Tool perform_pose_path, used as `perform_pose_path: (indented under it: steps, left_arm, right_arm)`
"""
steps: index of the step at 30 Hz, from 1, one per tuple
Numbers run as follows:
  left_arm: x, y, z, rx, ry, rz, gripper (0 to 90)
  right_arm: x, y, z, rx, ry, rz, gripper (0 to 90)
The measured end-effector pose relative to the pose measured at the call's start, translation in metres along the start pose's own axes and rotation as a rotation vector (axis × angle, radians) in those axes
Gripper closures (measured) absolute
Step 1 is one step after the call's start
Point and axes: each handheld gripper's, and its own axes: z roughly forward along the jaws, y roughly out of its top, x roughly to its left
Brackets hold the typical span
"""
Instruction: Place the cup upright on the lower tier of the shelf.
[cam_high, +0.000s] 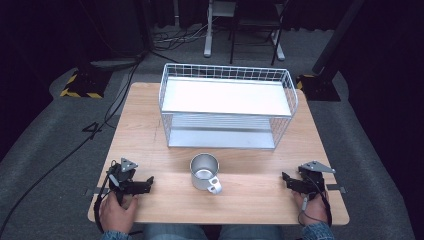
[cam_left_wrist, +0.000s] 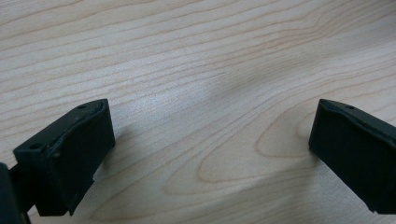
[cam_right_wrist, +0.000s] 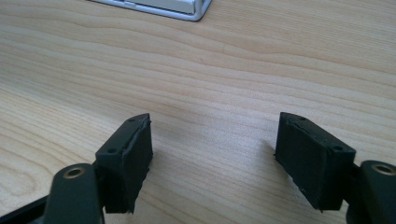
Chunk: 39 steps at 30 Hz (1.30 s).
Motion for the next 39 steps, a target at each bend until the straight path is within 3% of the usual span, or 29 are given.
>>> perform_pose_path:
  steps: [20,24,31,39]
  left_arm:
    - [0.000,0.000,0.000,0.000,0.000,0.000,0.5]
    - [0.000,0.000,0.000,0.000,0.000,0.000,0.5]
    - [0.000,0.000,0.000,-0.001,0.000,-0.001,0.5]
    - [0.000,0.000,0.000,0.000,0.000,0.000,0.5]
  right_arm:
    - [0.000,0.000,0.000,0.000,-0.001,0.001,27.8]
    - [0.003,-0.002,-0.004,-0.012,0.003,0.001,34.5]
    - [0.035,0.008,-0.024,-0.062,0.064,-0.086,36.4]
    - [0.068,0.020,-0.038,-0.085,0.135,-0.091,40.5]
